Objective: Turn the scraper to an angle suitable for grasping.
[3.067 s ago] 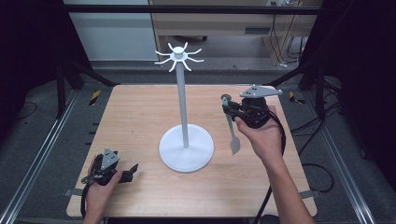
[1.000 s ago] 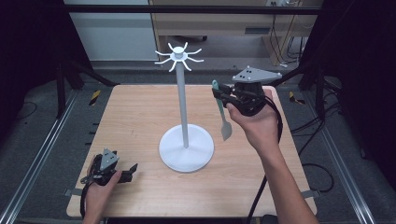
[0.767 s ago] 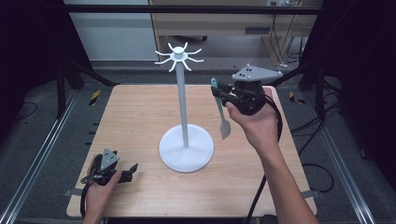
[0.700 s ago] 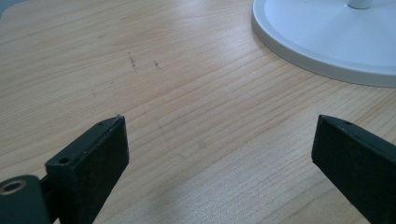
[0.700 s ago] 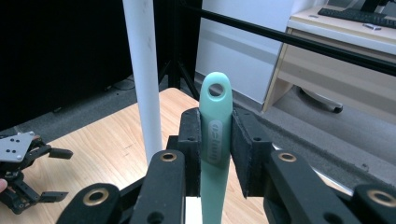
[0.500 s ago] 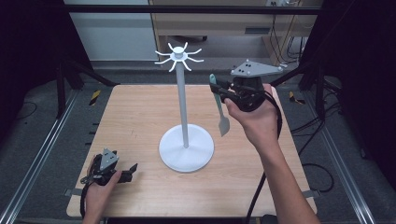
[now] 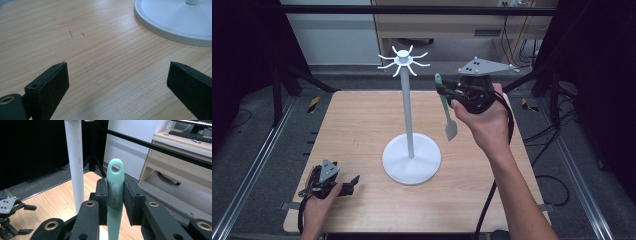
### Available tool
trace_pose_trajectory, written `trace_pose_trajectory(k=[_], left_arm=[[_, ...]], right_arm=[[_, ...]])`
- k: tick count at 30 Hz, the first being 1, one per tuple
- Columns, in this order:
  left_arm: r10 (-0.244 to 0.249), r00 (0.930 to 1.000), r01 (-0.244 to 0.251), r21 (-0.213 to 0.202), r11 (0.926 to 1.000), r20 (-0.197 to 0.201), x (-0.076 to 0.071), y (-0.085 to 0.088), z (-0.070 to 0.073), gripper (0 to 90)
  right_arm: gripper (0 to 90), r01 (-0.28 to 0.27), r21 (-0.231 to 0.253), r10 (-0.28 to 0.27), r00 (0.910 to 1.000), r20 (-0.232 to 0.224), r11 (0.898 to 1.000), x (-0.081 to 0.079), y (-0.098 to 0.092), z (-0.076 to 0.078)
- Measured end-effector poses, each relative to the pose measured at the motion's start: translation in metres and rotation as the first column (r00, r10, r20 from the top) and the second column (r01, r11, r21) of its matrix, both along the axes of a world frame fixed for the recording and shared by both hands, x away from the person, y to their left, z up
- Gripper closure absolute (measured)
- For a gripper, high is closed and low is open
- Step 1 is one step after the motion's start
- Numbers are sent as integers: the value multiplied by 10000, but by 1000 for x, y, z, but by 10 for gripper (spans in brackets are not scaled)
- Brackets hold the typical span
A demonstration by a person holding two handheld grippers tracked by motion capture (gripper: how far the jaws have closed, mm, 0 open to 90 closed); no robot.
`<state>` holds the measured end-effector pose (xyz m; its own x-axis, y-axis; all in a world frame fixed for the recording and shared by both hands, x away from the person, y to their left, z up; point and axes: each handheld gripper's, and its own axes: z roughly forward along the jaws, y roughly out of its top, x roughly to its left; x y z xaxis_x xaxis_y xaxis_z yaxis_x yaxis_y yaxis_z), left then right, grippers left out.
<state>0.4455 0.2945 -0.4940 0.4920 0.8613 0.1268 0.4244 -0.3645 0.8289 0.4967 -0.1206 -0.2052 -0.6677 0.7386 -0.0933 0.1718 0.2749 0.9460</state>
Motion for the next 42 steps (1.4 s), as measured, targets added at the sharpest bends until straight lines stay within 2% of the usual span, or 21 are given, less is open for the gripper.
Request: trace_pose_trajectory(k=[25,33,42], left_arm=[[16,10000,-16,-13,10000,-1,0,1,0,36],[30,10000,-30,22,10000,-12,0,3,1,36],[63,10000,-63,12,10000,8,1,4,1,36]], right_arm=[[748,-124,214,116,9992,373,9997,-4,-2,17],[748,-266,351,249,9986,476,9990,-5,-2,17],[747,-468,401,444,9972,596,9981,-7,2,25]])
